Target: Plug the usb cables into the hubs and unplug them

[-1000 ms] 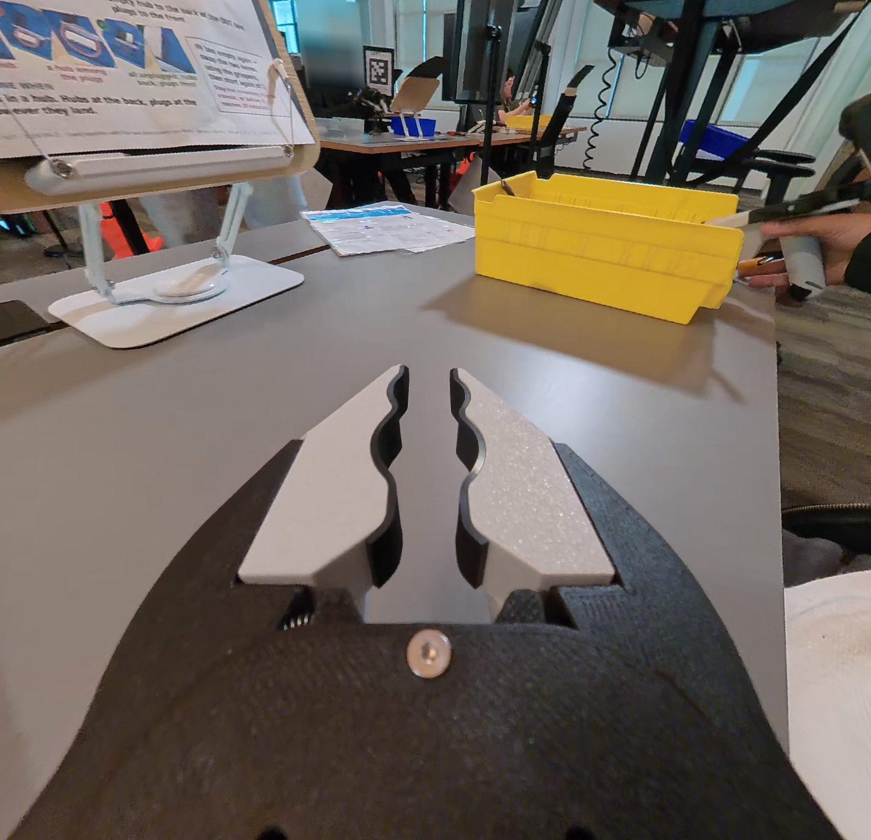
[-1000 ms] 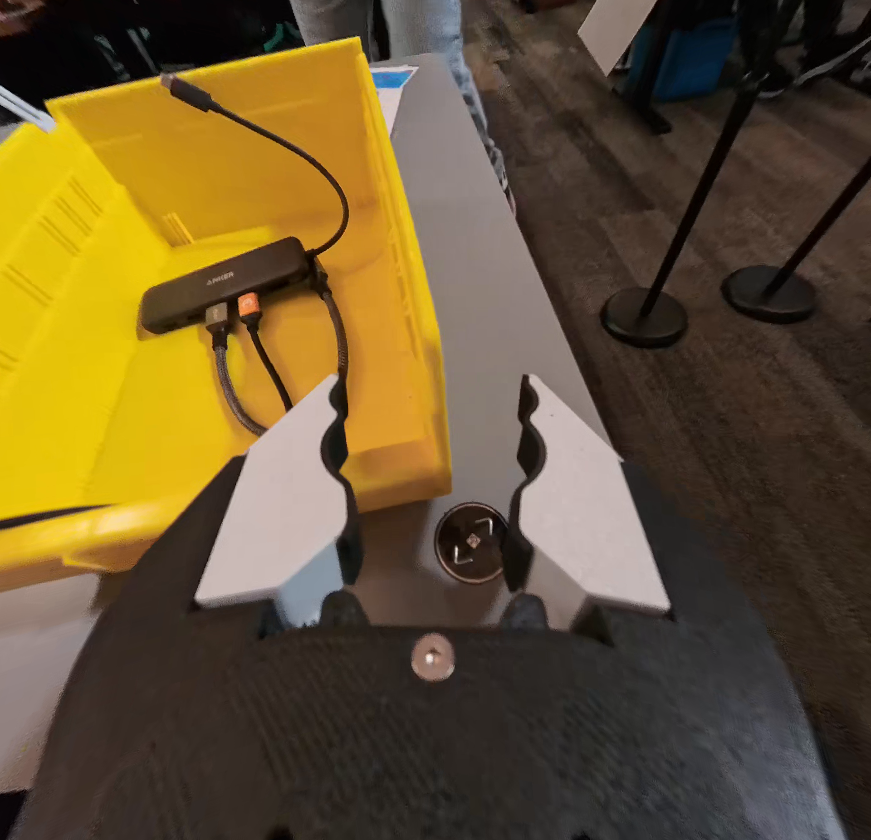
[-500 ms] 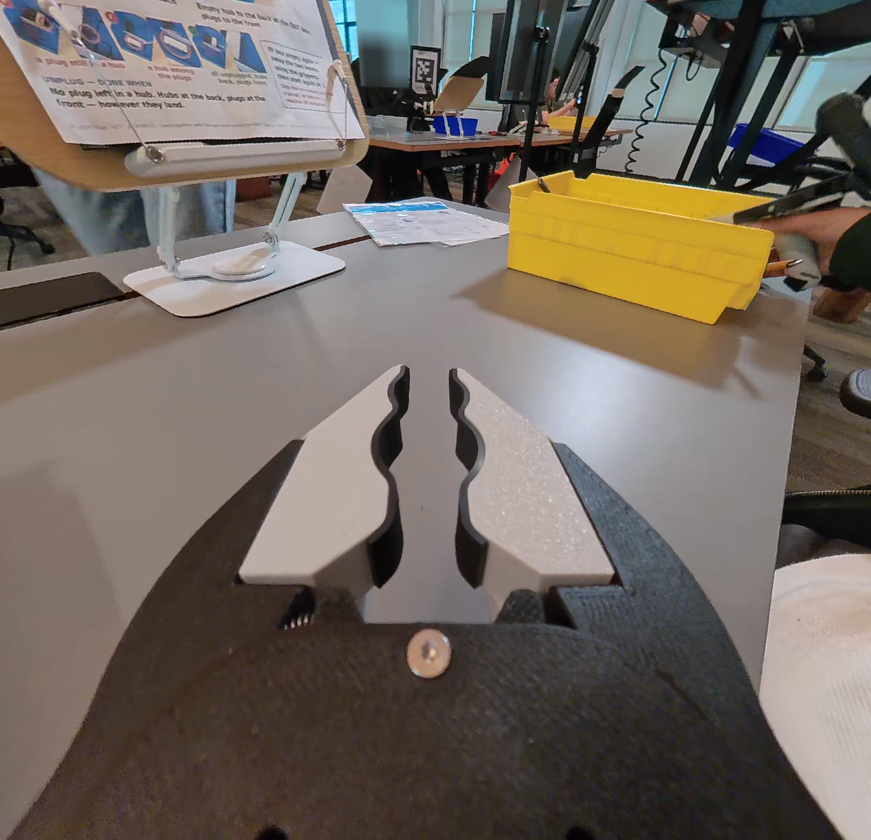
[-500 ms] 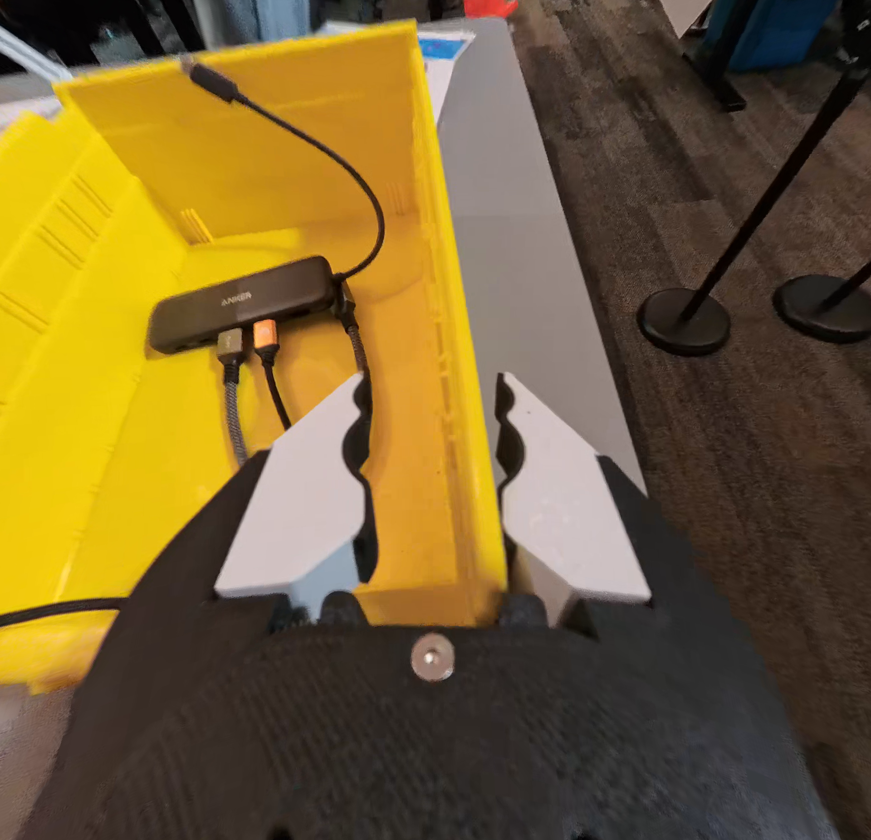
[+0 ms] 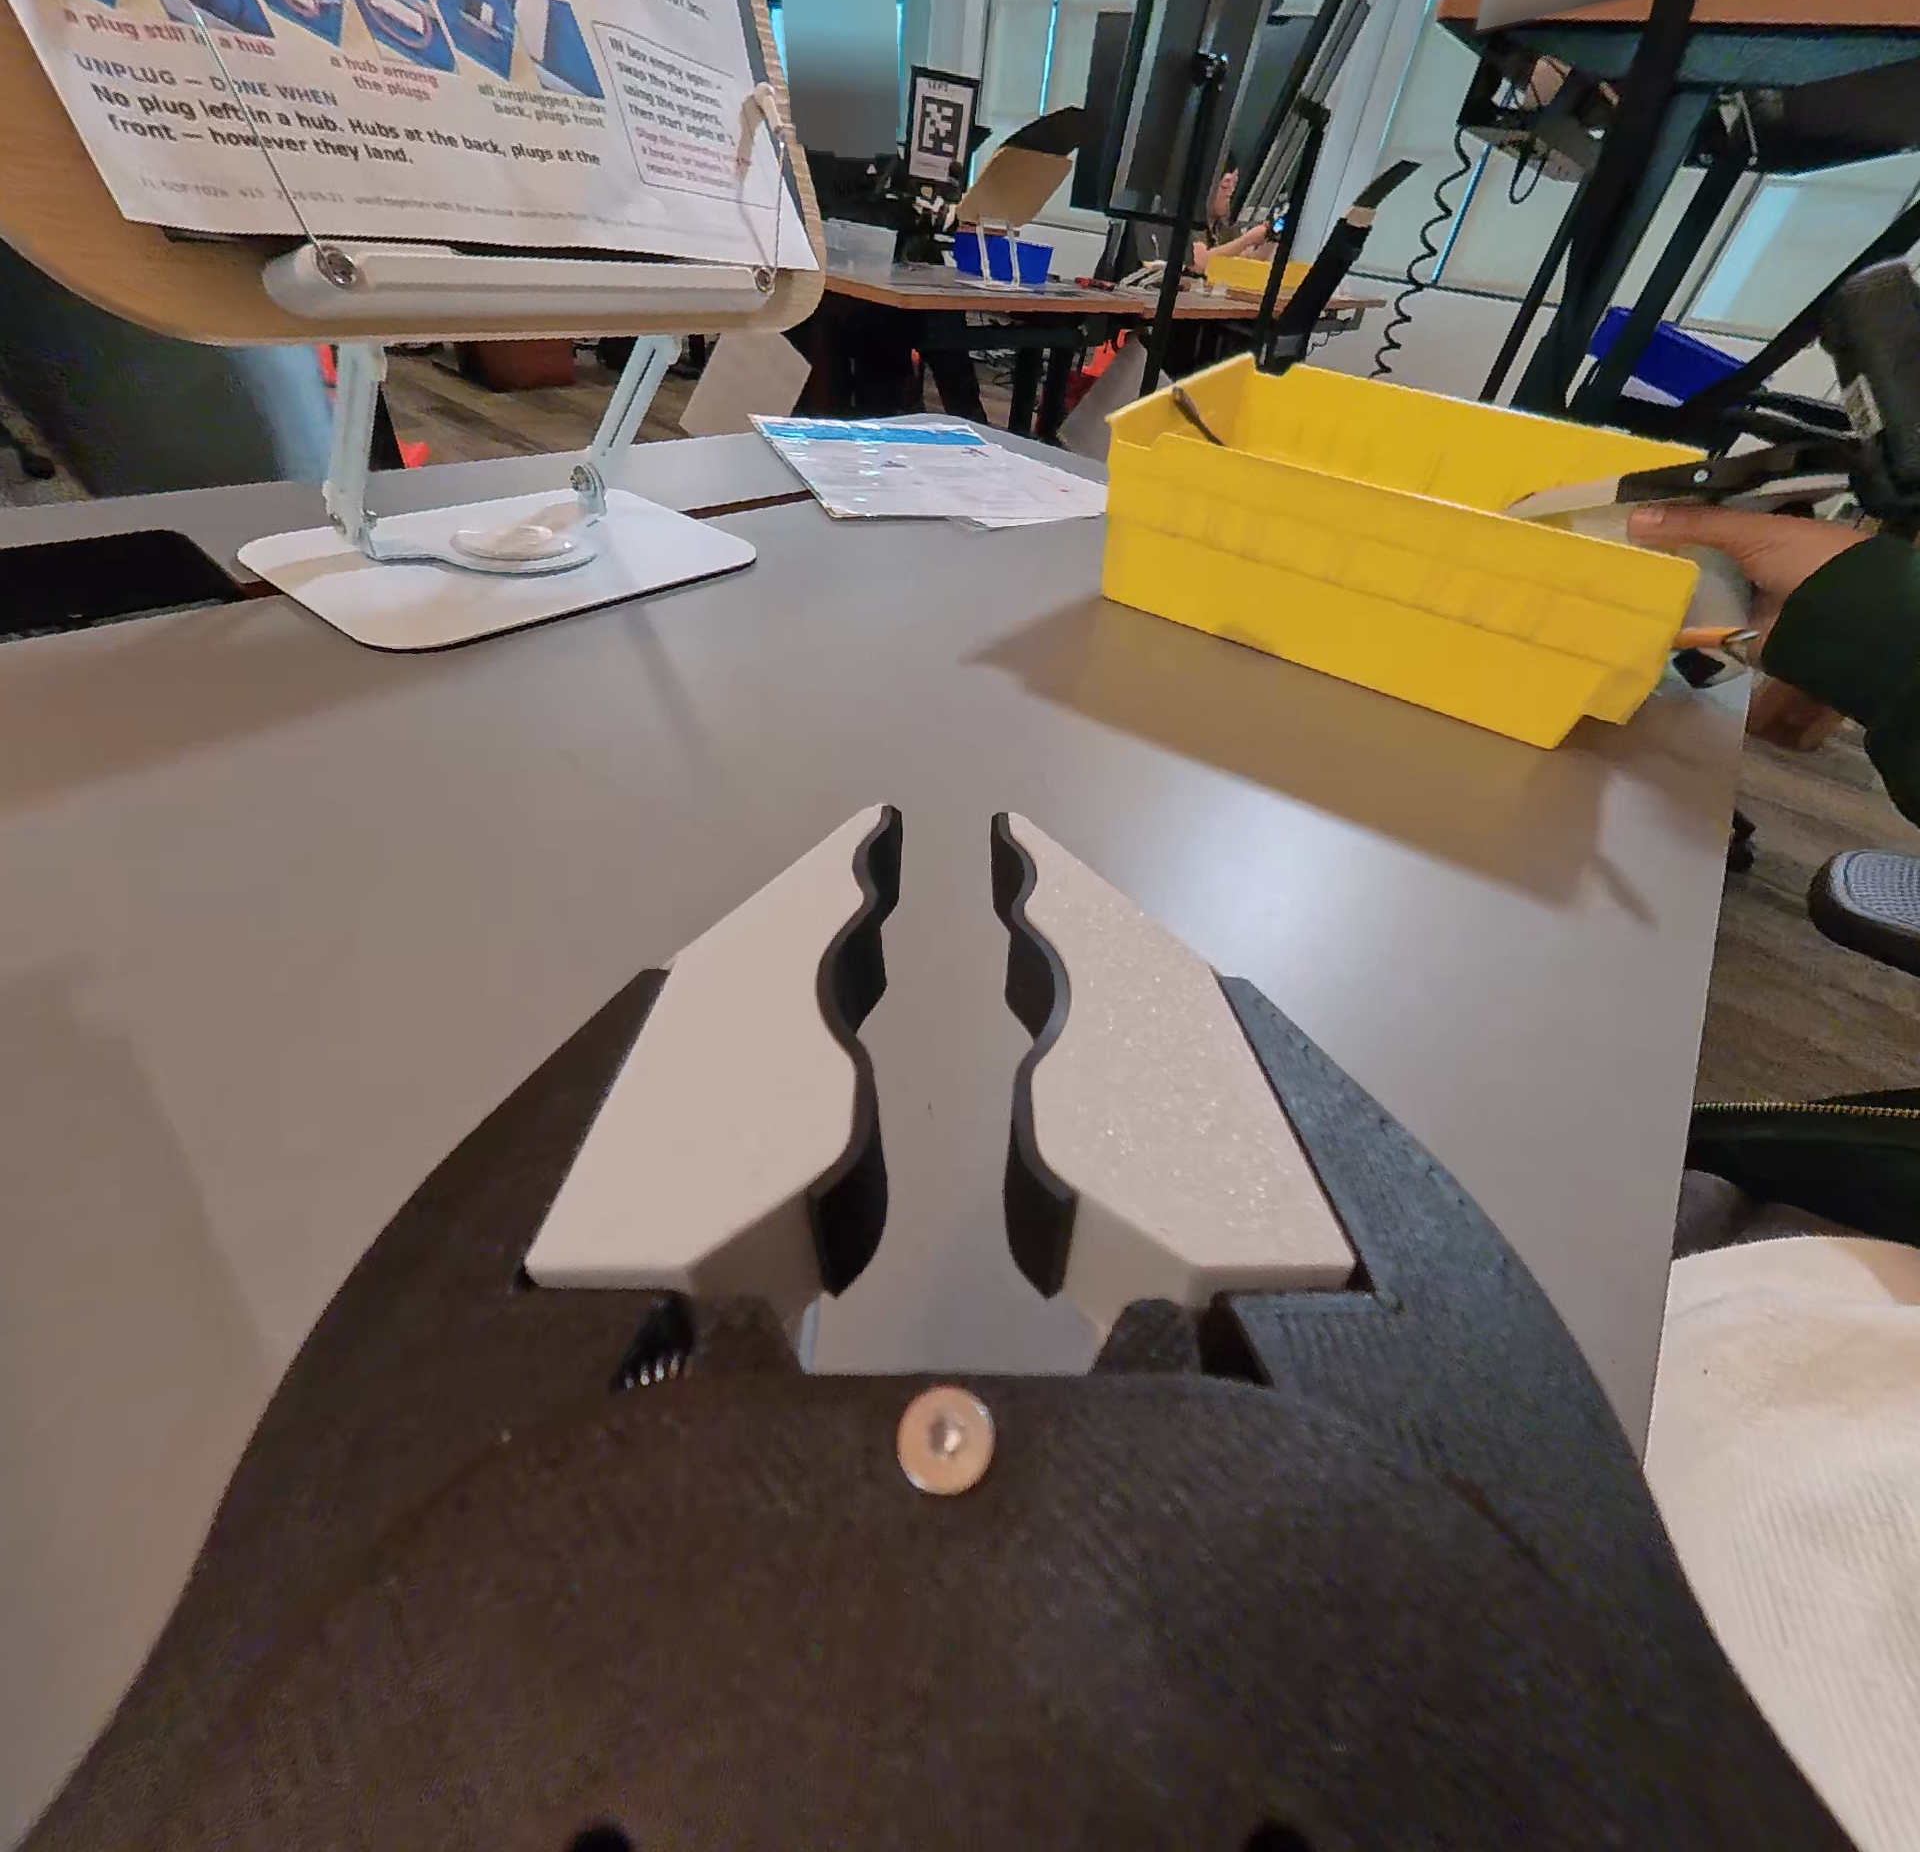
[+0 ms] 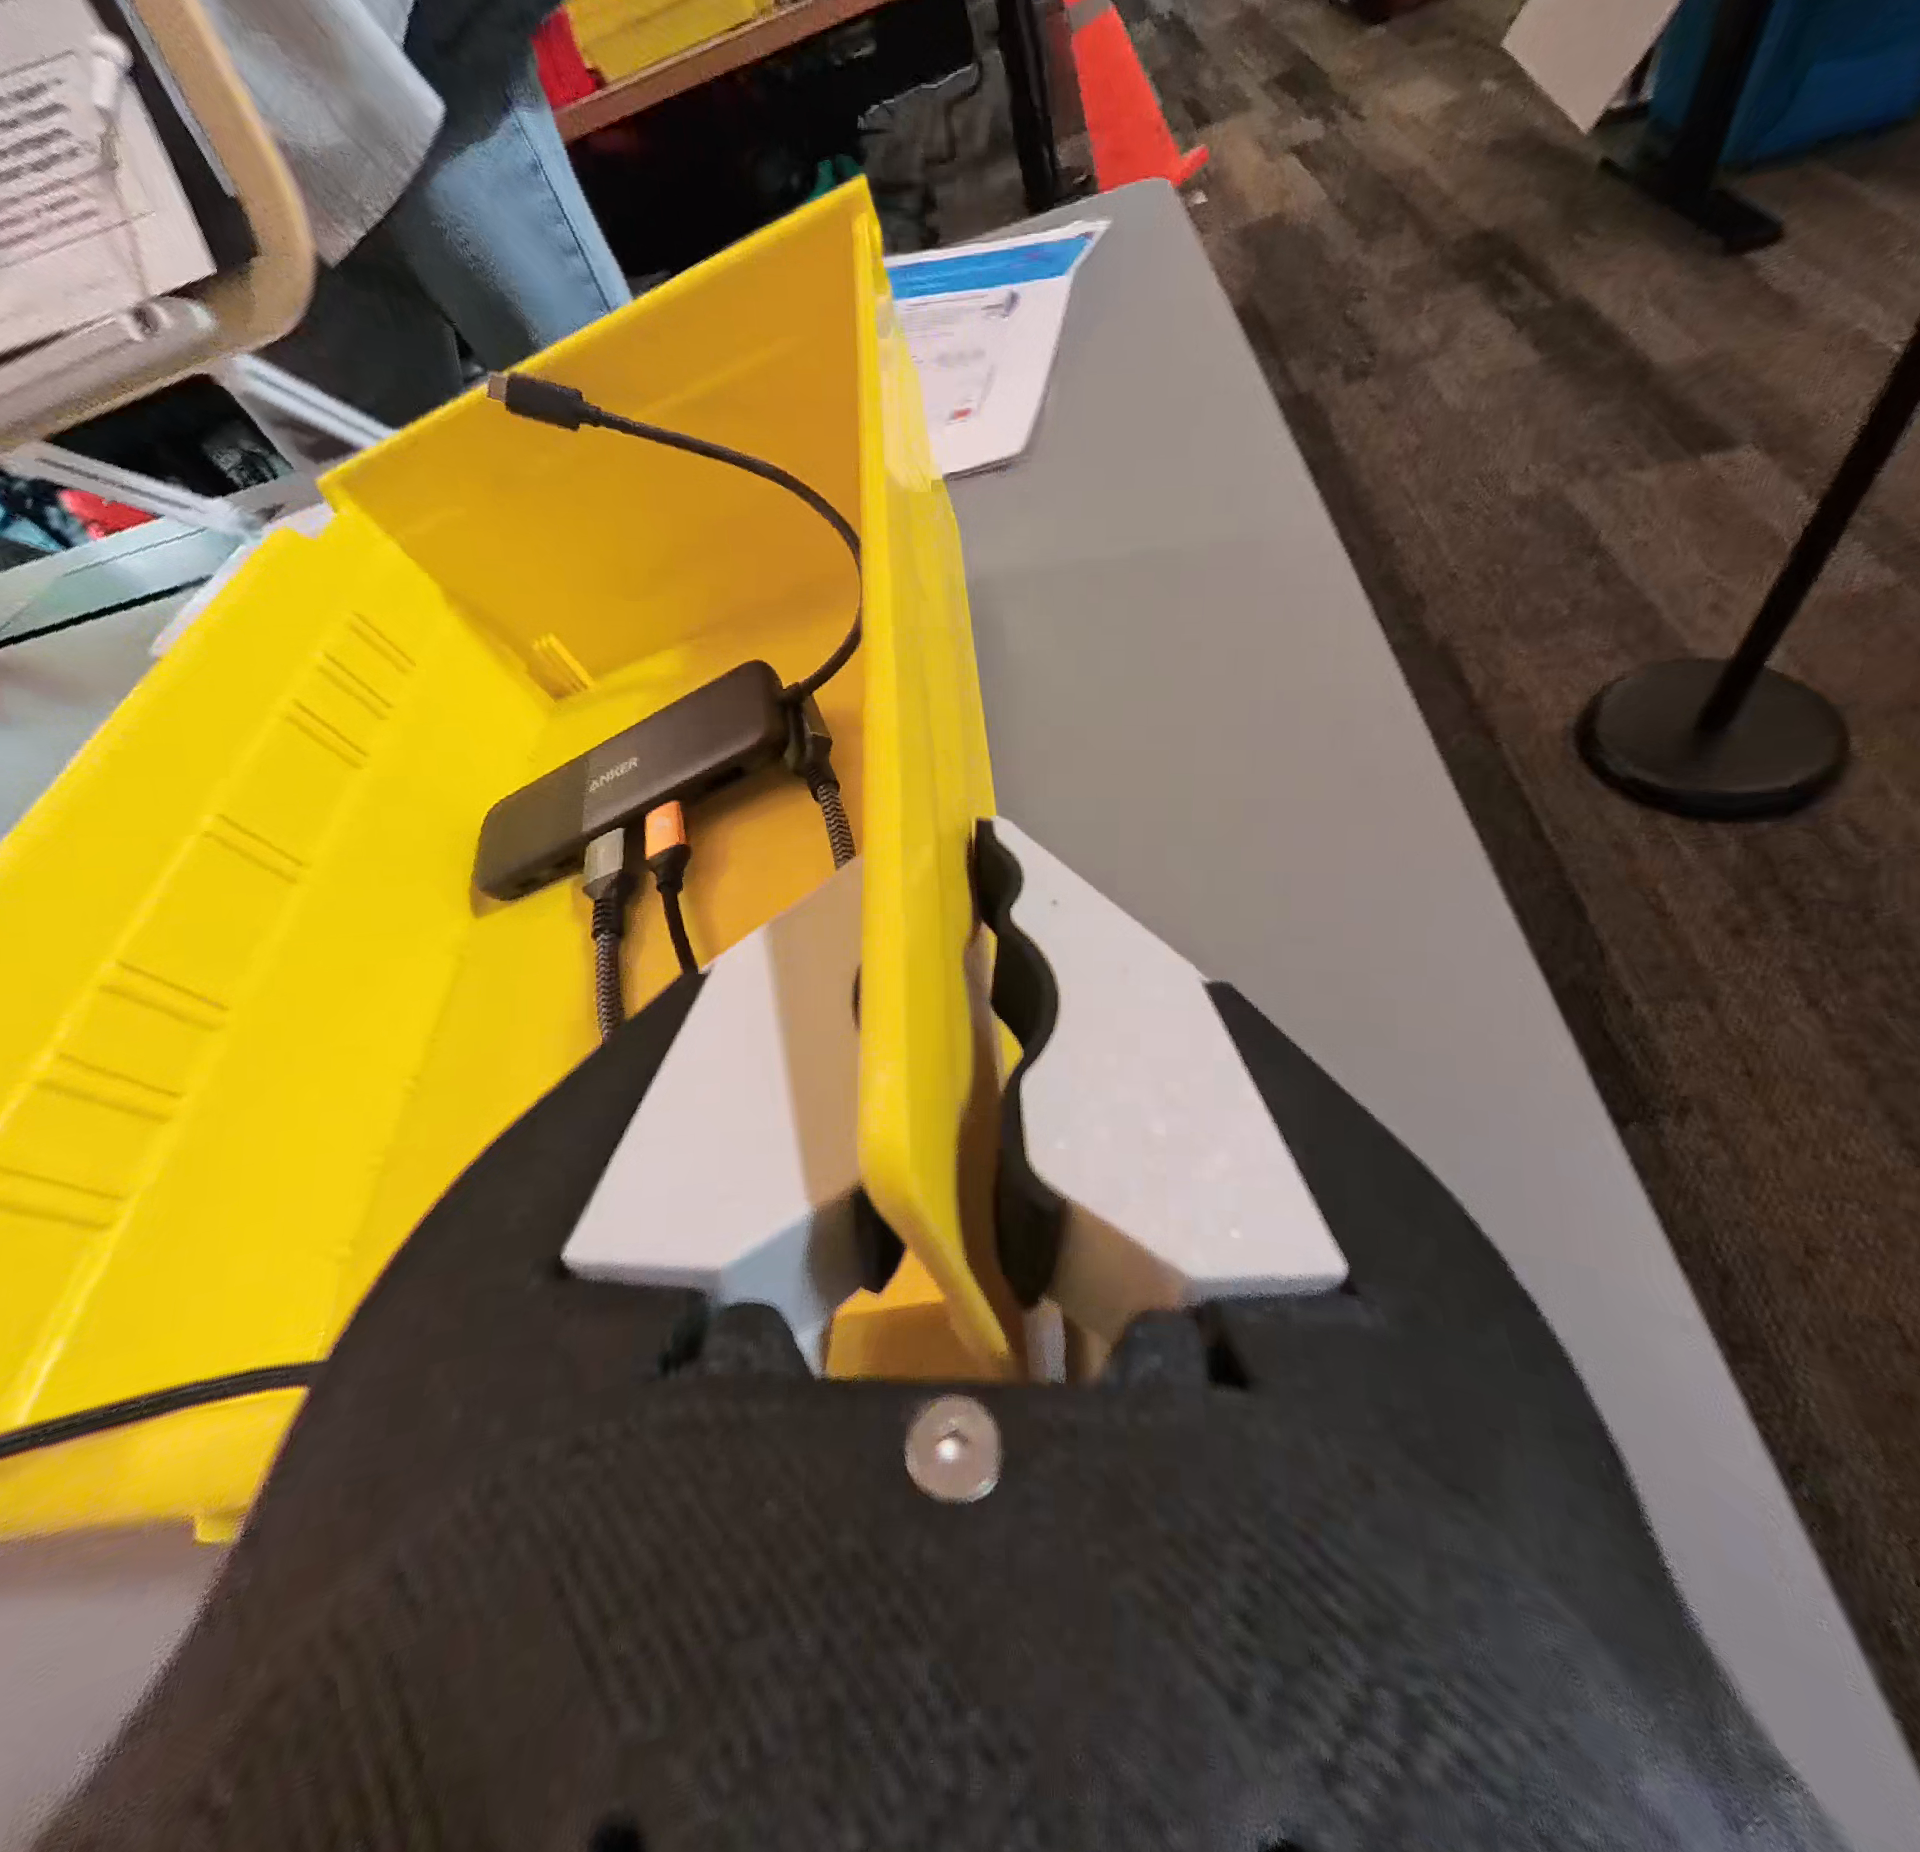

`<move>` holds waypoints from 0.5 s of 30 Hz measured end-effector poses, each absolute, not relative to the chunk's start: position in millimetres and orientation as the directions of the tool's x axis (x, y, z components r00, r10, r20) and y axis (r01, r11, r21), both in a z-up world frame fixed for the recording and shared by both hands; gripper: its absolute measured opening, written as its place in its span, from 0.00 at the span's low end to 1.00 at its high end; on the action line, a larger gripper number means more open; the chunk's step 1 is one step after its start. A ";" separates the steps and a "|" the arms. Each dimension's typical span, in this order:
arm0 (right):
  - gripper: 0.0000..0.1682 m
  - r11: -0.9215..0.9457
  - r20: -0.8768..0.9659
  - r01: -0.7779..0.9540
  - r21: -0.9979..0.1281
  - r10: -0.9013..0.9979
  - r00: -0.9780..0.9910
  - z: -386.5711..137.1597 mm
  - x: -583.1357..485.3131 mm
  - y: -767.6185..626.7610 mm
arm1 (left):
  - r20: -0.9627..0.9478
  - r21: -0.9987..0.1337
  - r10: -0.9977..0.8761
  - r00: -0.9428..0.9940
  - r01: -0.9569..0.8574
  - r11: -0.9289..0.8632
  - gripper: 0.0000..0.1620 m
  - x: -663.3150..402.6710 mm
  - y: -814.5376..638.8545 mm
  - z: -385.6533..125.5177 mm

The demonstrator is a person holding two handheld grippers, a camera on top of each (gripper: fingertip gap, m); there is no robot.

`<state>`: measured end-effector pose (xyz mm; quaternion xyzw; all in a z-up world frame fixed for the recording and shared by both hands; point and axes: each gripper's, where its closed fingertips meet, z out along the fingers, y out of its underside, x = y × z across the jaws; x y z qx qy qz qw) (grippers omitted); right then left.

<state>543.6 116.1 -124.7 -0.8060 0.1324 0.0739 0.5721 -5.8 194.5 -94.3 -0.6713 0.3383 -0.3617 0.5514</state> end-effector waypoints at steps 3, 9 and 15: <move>0.02 -0.325 -0.256 -0.252 -0.911 -0.031 0.966 -119.4 516.1 127.3 | 0.116 -0.984 -0.855 0.506 -0.060 -0.169 0.09 -5.0 194.6 -95.3; 0.02 -0.366 -0.266 -0.187 -0.912 0.180 0.947 -105.8 429.7 166.6 | 0.027 -0.994 -0.841 0.540 -0.072 -0.079 0.12 -7.7 195.8 -89.8; 0.03 -0.387 -0.331 -0.202 -0.900 0.305 0.893 -95.4 333.2 203.2 | -0.054 -0.998 -0.631 0.774 -0.055 0.018 0.40 -49.8 212.5 -51.7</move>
